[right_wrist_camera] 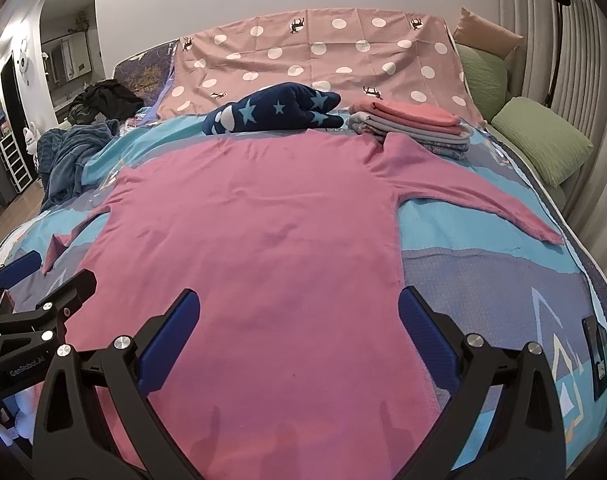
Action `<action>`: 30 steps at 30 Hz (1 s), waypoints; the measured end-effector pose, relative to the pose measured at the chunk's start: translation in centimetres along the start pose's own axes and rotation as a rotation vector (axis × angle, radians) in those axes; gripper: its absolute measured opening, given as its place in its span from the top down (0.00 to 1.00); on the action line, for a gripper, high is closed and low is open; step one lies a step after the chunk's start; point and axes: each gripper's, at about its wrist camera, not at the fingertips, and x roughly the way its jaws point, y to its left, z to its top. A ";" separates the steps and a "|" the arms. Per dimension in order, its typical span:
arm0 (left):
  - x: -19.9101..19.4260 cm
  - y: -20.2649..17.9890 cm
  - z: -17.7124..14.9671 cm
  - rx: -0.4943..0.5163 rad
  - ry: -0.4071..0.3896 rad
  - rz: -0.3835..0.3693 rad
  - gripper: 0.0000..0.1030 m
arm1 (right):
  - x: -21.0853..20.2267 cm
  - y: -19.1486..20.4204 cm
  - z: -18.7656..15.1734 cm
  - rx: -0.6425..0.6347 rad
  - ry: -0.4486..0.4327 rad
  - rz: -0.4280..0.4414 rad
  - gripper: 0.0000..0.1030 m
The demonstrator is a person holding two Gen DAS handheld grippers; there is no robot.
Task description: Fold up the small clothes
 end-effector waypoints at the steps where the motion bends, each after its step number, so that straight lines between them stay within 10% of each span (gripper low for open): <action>1: 0.0 0.0 0.0 0.004 0.007 0.002 0.02 | 0.0 0.0 0.0 0.001 0.001 0.000 0.03; 30: 0.5 -0.1 -0.3 0.028 -0.008 0.048 0.02 | 0.9 -1.1 -0.1 0.049 0.038 -0.004 0.03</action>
